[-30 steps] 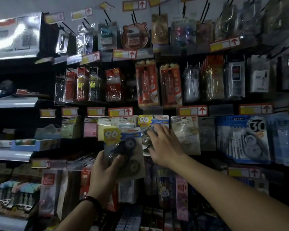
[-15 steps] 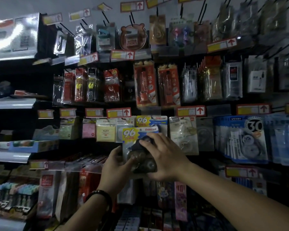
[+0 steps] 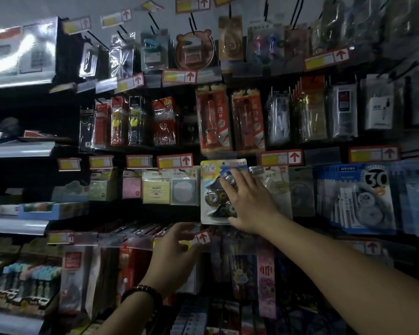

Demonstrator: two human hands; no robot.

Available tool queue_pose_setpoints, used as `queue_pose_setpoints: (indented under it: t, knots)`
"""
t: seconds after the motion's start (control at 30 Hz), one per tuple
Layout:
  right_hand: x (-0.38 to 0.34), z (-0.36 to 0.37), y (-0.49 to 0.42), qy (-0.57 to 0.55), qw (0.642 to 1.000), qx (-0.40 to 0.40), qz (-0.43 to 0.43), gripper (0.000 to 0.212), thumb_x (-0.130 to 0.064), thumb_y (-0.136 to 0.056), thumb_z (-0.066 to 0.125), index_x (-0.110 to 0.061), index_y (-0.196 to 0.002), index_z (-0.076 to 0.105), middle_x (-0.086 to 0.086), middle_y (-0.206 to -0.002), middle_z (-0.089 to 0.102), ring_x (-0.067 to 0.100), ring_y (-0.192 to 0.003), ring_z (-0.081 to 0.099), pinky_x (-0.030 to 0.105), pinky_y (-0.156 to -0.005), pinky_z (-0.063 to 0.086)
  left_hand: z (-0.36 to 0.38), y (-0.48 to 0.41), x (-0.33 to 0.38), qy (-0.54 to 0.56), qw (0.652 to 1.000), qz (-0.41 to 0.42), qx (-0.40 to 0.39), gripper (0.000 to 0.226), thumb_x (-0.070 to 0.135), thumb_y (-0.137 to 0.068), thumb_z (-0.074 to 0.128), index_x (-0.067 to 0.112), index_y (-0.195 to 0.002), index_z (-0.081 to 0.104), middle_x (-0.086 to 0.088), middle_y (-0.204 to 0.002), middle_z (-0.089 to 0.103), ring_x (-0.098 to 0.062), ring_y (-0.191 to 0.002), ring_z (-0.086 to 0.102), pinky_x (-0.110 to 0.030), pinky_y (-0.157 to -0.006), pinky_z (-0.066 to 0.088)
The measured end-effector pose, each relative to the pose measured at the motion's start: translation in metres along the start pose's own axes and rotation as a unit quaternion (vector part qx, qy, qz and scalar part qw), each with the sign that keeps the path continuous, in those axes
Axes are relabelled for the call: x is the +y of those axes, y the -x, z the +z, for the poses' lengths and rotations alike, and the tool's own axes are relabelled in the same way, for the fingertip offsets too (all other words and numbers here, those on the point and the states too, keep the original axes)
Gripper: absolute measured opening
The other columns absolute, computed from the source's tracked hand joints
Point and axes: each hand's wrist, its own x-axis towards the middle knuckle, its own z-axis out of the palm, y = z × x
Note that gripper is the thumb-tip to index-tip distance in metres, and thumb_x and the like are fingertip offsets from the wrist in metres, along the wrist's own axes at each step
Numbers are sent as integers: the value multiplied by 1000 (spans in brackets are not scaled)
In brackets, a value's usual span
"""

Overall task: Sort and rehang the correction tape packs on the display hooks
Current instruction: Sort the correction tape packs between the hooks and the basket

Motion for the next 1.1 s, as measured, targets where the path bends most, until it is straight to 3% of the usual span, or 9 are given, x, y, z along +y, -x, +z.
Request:
queue_pose_setpoints:
  t: [0.13, 0.3, 0.47, 0.67, 0.8, 0.87, 0.93, 1.1]
  knots:
    - [3, -2, -2, -4, 1000, 3, -11, 114, -63, -74, 75, -20, -164, 22, 20, -167, 18, 40, -153, 18, 55, -121, 31, 2, 3, 1, -1, 1000, -4, -14, 41, 24, -98, 75, 30, -137, 61, 13, -123, 68, -1, -103, 71, -14, -71, 59]
    - [9, -5, -3, -49, 998, -26, -10, 114, -71, -71, 70, -27, -164, 23, 12, -166, 21, 33, -152, 18, 51, -123, 26, 6, 8, 4, 9, 1000, -1, -29, 35, 31, -97, 76, 36, -128, 61, 18, -116, 68, 3, -99, 71, -12, -70, 58]
    - [0, -8, -8, -21, 999, -42, -3, 114, -60, -73, 79, -22, -164, 22, 15, -163, 20, 35, -151, 18, 52, -123, 29, 8, 11, 3, 9, 999, -9, -41, 32, 24, -98, 76, 33, -126, 64, 11, -121, 70, -7, -111, 72, -31, -92, 64]
    - [-14, -2, -4, -4, 997, -73, 15, 102, -40, -80, 81, -15, -162, 25, 20, -168, 11, 41, -152, 19, 52, -122, 29, 11, 24, 3, -68, 996, 24, -51, 28, 25, -95, 77, 48, -102, 63, 24, -110, 68, 5, -103, 69, -16, -87, 58]
    - [-16, -9, 10, -50, 996, -69, 12, 82, -36, -86, 72, -13, -156, 37, 20, -173, 2, 40, -158, 9, 52, -125, 23, 12, 41, -2, -121, 989, 18, -82, 32, 30, -99, 74, 39, -127, 62, 23, -121, 61, -1, -110, 64, -18, -90, 56]
    - [-18, -15, 27, -81, 995, -62, -1, 71, -38, -88, 69, -14, -150, 44, 19, -172, 9, 38, -157, 12, 51, -124, 25, 13, 54, -8, -122, 987, 11, -102, 34, 30, -100, 73, 36, -131, 62, 22, -123, 61, 1, -107, 65, -13, -82, 56]
    - [-23, -17, 53, -104, 993, -53, -18, 62, -42, -91, 66, -15, -145, 51, 17, -166, 25, 36, -153, 22, 50, -120, 30, 15, 72, -16, -130, 984, 11, -122, 28, 29, -100, 72, 31, -128, 67, 18, -121, 67, 2, -103, 68, -14, -84, 58]
    - [-45, 6, 154, -176, 981, -60, -49, 45, -40, -92, 66, -14, -128, 63, 8, -132, 55, 29, -125, 48, 46, -103, 46, 39, 138, -51, -179, 961, 1, -211, 6, 24, -100, 72, 28, -104, 74, 13, -105, 76, 6, -88, 68, -10, -76, 54]
